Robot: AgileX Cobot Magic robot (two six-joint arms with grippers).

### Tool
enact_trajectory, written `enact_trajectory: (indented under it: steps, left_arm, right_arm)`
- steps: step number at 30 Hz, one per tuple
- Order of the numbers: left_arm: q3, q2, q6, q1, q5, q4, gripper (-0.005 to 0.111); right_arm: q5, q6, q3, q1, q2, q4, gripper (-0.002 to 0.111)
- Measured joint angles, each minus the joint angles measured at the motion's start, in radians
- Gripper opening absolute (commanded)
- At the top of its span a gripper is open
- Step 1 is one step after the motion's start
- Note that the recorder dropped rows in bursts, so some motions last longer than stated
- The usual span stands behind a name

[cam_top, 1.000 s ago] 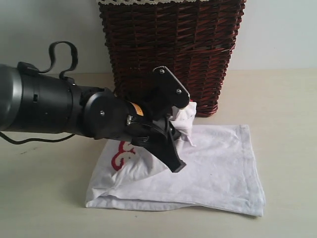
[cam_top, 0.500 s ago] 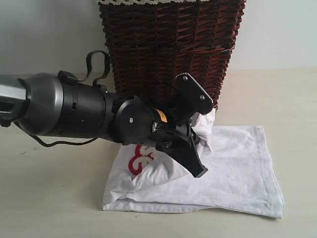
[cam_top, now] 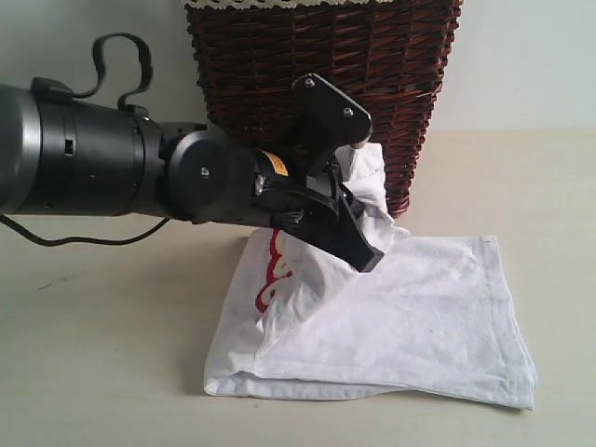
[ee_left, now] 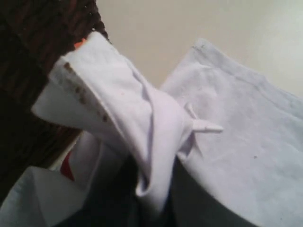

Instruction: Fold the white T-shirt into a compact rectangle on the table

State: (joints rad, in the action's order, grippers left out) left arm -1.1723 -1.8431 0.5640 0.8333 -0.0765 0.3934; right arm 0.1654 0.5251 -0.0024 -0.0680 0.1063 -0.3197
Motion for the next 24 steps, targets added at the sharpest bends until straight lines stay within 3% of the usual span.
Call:
enact_trajectory:
  steps: [24]
  left_arm:
    - [0.0, 0.039, 0.003, -0.009, 0.002, -0.018, 0.0]
  right_arm:
    - [0.0, 0.0, 0.0, 0.0, 0.0, 0.0, 0.025]
